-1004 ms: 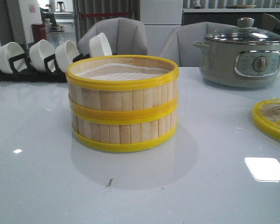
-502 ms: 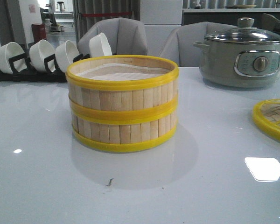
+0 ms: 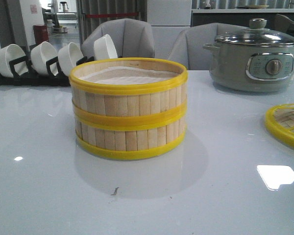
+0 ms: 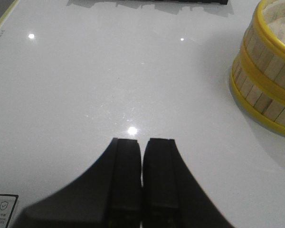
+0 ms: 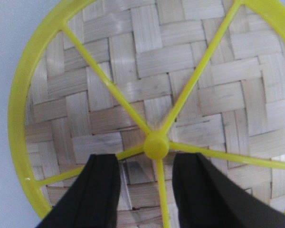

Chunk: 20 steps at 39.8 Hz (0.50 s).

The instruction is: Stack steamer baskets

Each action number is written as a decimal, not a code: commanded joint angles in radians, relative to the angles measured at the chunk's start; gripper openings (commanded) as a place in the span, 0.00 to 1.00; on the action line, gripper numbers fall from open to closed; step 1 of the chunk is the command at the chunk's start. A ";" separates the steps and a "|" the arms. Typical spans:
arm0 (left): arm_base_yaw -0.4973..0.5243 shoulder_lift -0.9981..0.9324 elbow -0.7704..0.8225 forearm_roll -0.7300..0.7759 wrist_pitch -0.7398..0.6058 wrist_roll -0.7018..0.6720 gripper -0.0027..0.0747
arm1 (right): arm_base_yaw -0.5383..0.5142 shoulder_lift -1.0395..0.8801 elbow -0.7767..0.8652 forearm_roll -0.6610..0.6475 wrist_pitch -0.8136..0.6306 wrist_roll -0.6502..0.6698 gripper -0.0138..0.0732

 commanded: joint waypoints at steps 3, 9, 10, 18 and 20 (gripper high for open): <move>-0.006 0.001 -0.028 -0.001 -0.077 -0.007 0.14 | -0.006 -0.039 -0.036 0.000 -0.033 -0.003 0.61; -0.006 0.001 -0.028 -0.001 -0.077 -0.007 0.14 | -0.006 -0.036 -0.036 0.000 -0.041 -0.003 0.61; -0.006 0.001 -0.028 -0.001 -0.077 -0.007 0.14 | -0.006 -0.036 -0.036 0.000 -0.042 -0.003 0.61; -0.006 0.001 -0.028 -0.001 -0.077 -0.007 0.14 | -0.006 -0.030 -0.037 0.000 -0.051 -0.003 0.61; -0.006 0.001 -0.028 -0.001 -0.077 -0.007 0.14 | -0.006 -0.028 -0.037 0.000 -0.056 -0.003 0.61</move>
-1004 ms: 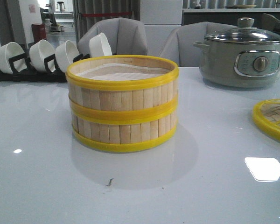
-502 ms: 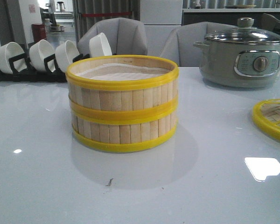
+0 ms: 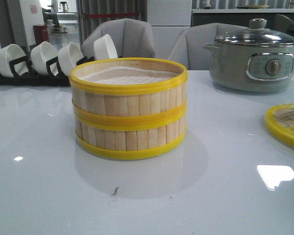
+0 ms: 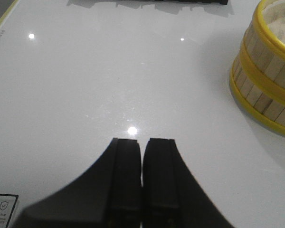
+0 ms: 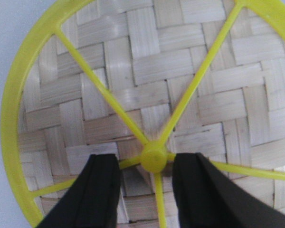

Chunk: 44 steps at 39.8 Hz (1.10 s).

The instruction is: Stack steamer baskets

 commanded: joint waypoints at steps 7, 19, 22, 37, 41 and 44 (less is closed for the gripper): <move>-0.006 0.001 -0.028 -0.001 -0.077 -0.007 0.14 | -0.006 -0.050 -0.037 0.000 -0.051 -0.003 0.61; -0.006 0.001 -0.028 -0.001 -0.077 -0.007 0.14 | -0.006 -0.048 -0.043 0.000 -0.058 -0.003 0.61; -0.006 0.001 -0.028 -0.001 -0.077 -0.007 0.14 | -0.006 -0.048 -0.043 0.000 -0.059 -0.003 0.61; -0.006 0.001 -0.028 -0.001 -0.077 -0.007 0.14 | -0.006 -0.048 -0.043 0.000 -0.061 -0.003 0.53; -0.006 0.001 -0.028 -0.001 -0.077 -0.007 0.14 | -0.006 -0.048 -0.043 0.000 -0.064 -0.003 0.46; -0.006 0.001 -0.028 -0.001 -0.077 -0.007 0.14 | -0.006 -0.048 -0.043 0.000 -0.065 -0.003 0.42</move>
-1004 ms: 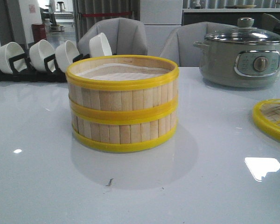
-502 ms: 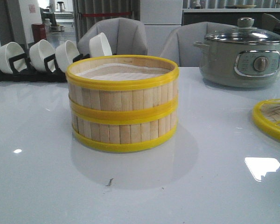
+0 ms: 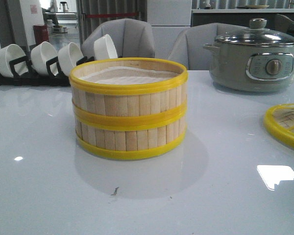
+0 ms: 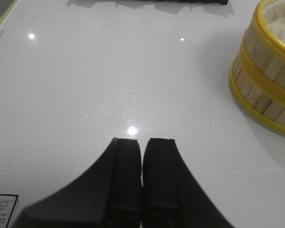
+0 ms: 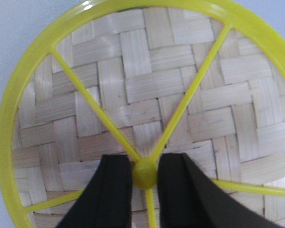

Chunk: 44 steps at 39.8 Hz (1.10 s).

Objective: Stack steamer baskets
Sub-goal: 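Grasp the lid's centre knob with the right gripper and lift it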

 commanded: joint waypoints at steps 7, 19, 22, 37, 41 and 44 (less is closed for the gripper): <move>-0.006 0.001 -0.028 -0.001 -0.077 -0.006 0.14 | -0.006 -0.055 -0.034 0.004 -0.028 -0.003 0.34; -0.006 0.001 -0.028 -0.001 -0.077 -0.006 0.14 | 0.003 -0.055 -0.034 0.007 -0.021 -0.003 0.22; -0.006 0.001 -0.028 -0.001 -0.077 -0.006 0.14 | 0.013 -0.061 -0.034 0.008 -0.015 -0.003 0.22; -0.006 0.001 -0.028 -0.001 -0.077 -0.006 0.14 | 0.109 -0.122 -0.145 0.010 0.094 -0.003 0.22; -0.006 0.001 -0.028 -0.001 -0.077 -0.006 0.14 | 0.148 -0.124 -0.237 0.010 0.165 -0.003 0.22; -0.006 0.001 -0.028 -0.001 -0.077 -0.006 0.14 | 0.182 -0.124 -0.307 0.010 0.216 -0.003 0.22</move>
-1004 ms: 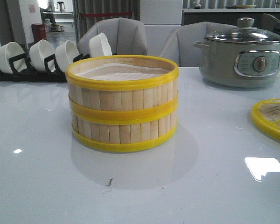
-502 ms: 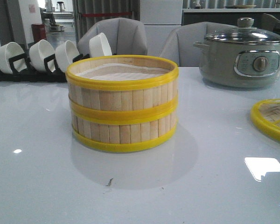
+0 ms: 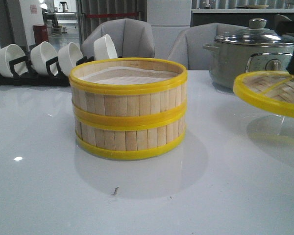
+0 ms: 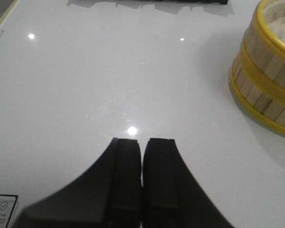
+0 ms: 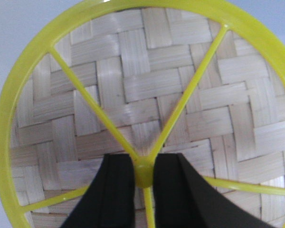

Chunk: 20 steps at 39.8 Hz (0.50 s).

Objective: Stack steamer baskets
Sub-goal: 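Grasp the lid's centre knob with the right gripper and lift it, then carry the lid over the stack and lower it onto the top basket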

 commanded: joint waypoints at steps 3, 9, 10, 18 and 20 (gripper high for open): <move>-0.006 0.001 -0.028 -0.001 -0.077 -0.006 0.14 | 0.072 -0.071 -0.171 0.016 0.069 -0.003 0.22; -0.006 0.001 -0.028 -0.001 -0.077 -0.006 0.14 | 0.152 -0.071 -0.314 0.016 0.114 -0.002 0.22; -0.006 0.001 -0.028 -0.001 -0.077 -0.006 0.14 | 0.165 -0.071 -0.332 0.016 0.117 -0.001 0.22; -0.006 0.001 -0.028 -0.001 -0.077 -0.006 0.14 | 0.302 -0.071 -0.453 0.017 0.116 0.006 0.22; -0.006 0.001 -0.028 -0.001 -0.077 -0.006 0.14 | 0.339 -0.070 -0.469 0.017 0.107 0.006 0.22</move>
